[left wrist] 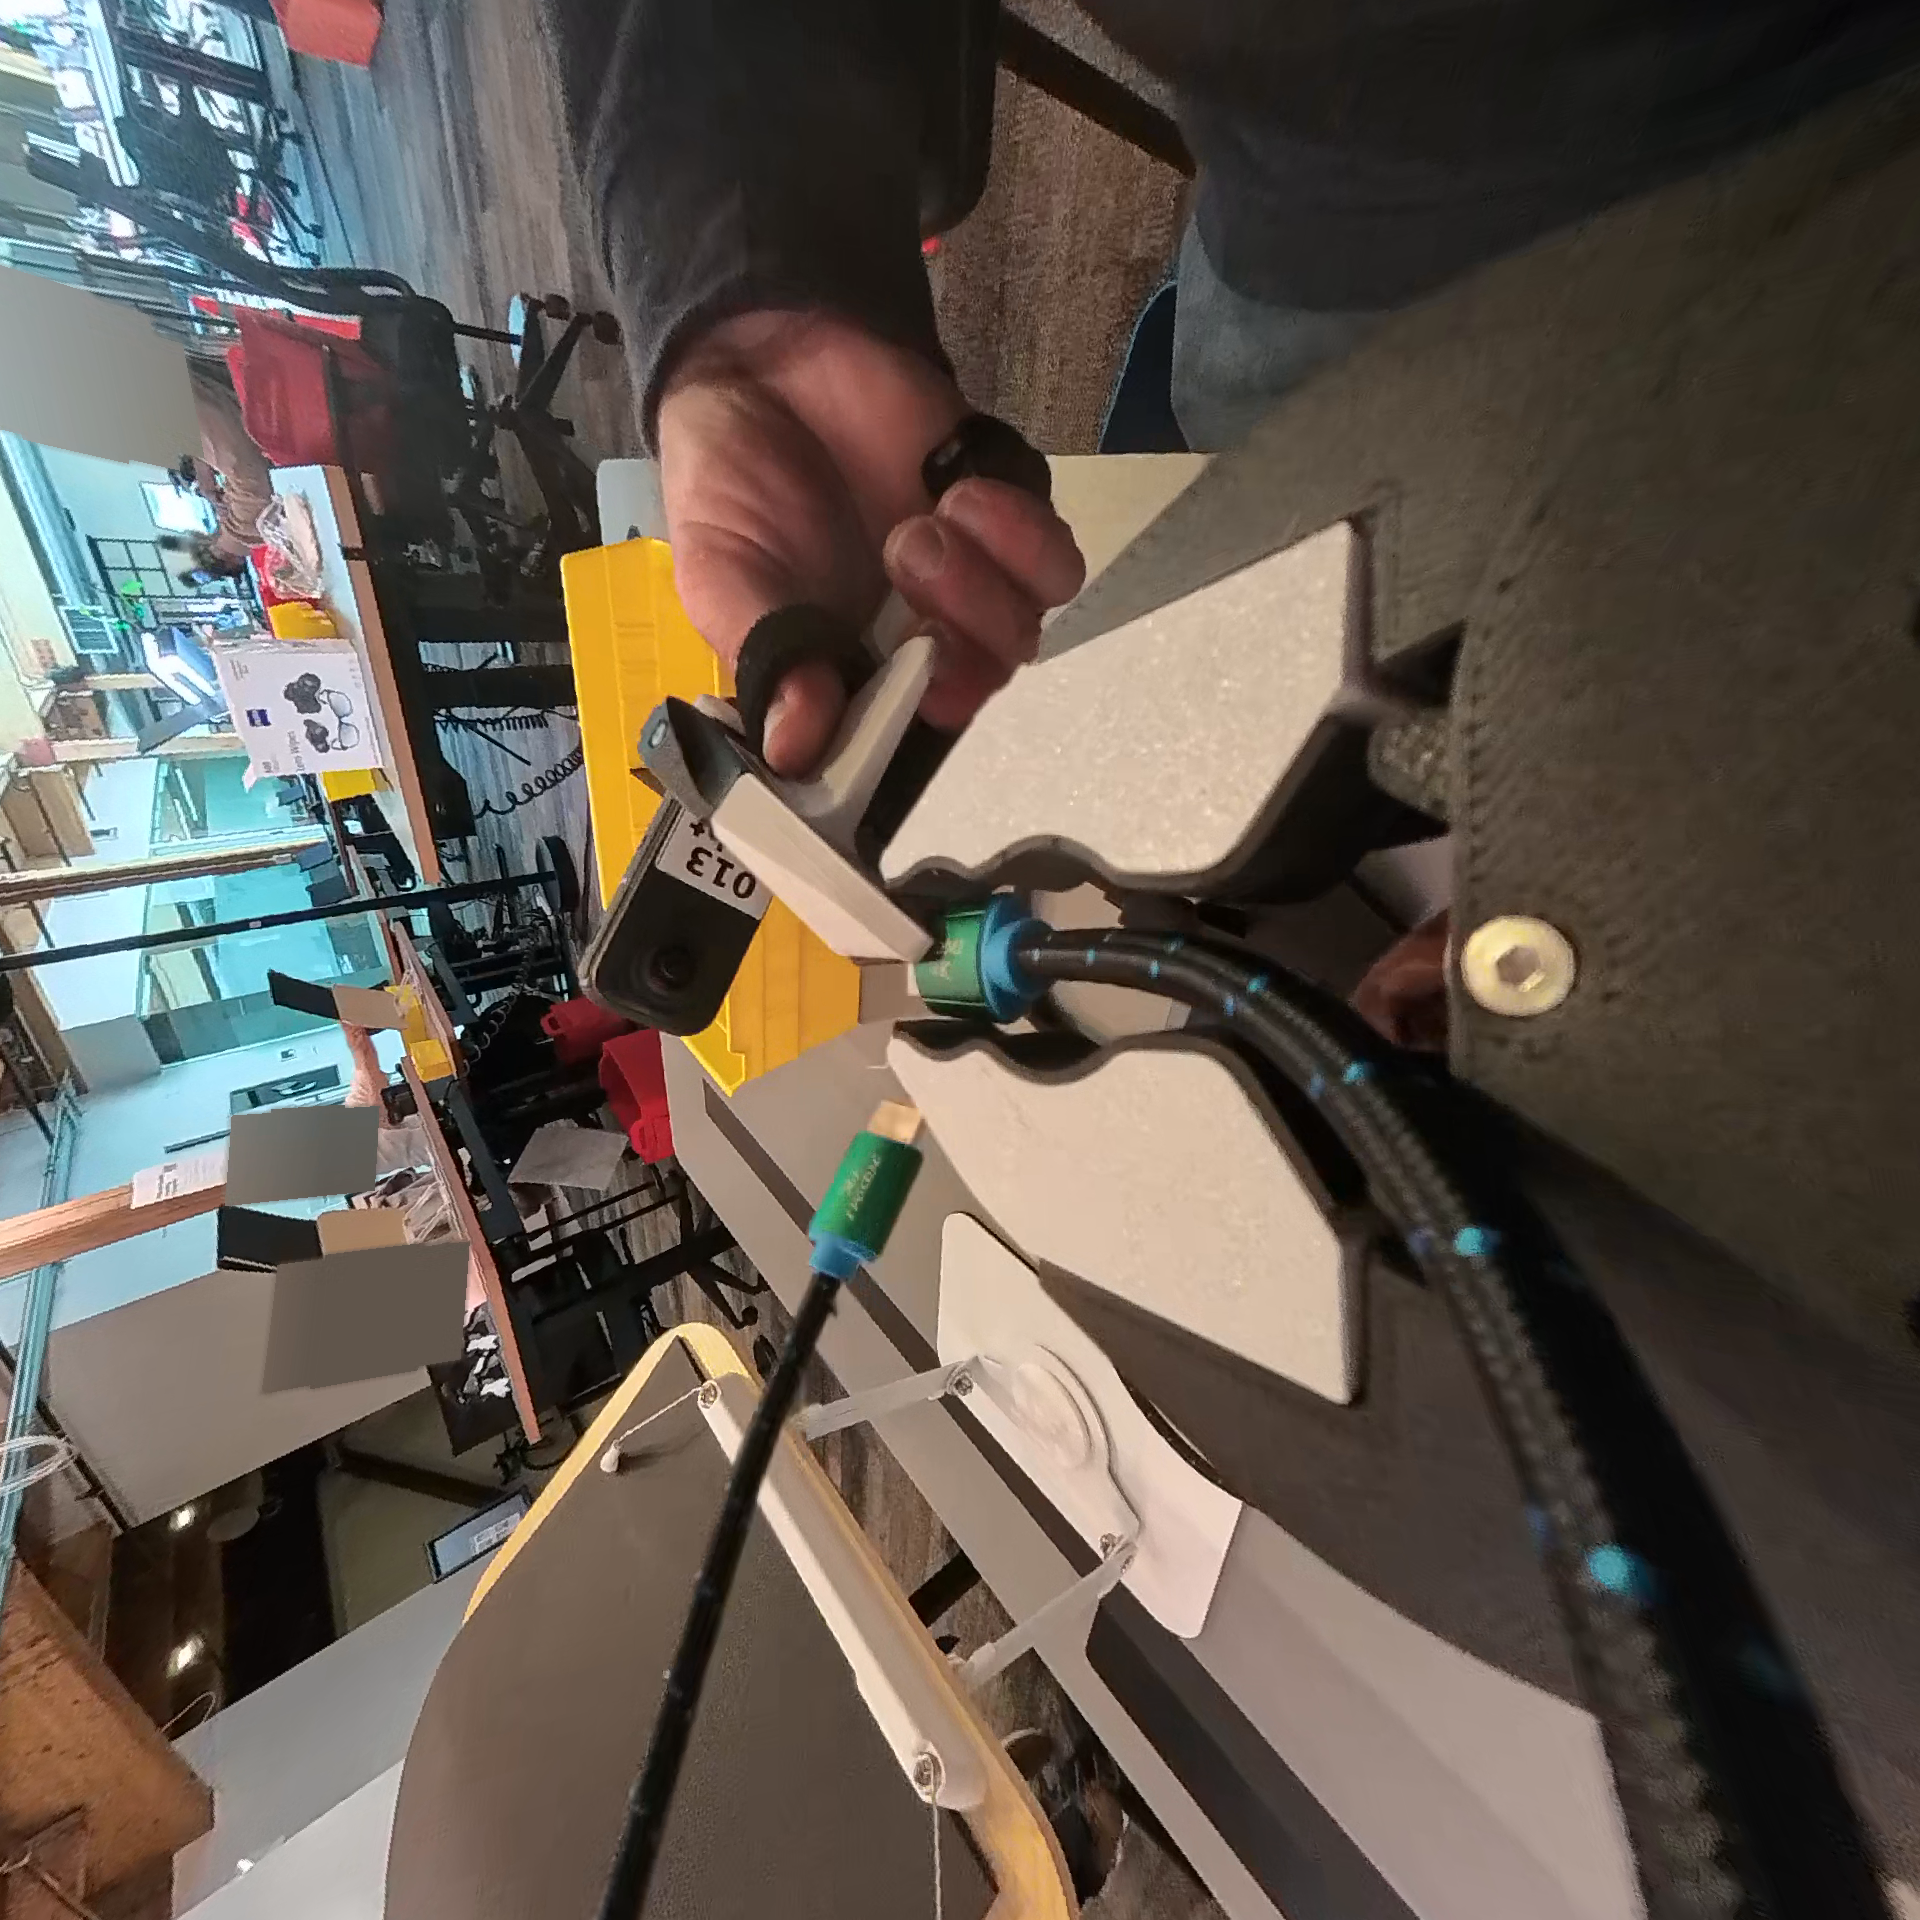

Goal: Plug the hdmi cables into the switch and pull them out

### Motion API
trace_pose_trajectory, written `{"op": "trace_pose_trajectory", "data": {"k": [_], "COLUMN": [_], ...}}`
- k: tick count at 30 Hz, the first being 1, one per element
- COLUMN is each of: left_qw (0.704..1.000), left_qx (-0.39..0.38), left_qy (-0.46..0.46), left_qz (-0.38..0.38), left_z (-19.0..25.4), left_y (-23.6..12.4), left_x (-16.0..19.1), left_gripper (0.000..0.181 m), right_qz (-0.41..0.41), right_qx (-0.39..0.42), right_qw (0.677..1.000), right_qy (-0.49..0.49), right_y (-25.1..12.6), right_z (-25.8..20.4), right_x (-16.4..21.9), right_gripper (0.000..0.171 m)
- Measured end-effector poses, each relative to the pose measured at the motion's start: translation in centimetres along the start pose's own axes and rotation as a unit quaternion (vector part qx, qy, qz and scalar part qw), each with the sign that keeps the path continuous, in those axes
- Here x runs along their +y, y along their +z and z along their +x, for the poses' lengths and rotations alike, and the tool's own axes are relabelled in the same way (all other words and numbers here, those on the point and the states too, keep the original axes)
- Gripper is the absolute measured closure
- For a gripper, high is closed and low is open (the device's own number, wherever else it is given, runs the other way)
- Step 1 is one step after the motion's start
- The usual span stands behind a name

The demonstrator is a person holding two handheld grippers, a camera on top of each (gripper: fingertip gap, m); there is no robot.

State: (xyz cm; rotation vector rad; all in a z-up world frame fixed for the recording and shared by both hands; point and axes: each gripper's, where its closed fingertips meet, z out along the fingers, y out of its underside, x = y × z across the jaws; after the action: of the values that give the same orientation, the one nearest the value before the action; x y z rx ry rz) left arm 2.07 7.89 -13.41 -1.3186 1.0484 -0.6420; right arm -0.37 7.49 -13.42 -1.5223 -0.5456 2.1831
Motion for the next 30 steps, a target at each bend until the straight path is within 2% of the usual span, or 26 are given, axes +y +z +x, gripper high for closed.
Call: {"op": "trace_pose_trajectory", "data": {"k": [30], "left_qw": [1.000], "left_qx": [0.005], "left_qy": [0.023], "left_qz": [-0.008], "left_z": [0.12], "left_y": [-0.15], "left_x": [0.08], "left_gripper": [0.160], "right_qz": [-0.006], "right_qx": [-0.002], "right_qw": [1.000], "right_qy": [-0.016], "right_y": [-0.48], "right_z": [-0.43], "right_x": [-0.42], "right_gripper": [0.161]}}
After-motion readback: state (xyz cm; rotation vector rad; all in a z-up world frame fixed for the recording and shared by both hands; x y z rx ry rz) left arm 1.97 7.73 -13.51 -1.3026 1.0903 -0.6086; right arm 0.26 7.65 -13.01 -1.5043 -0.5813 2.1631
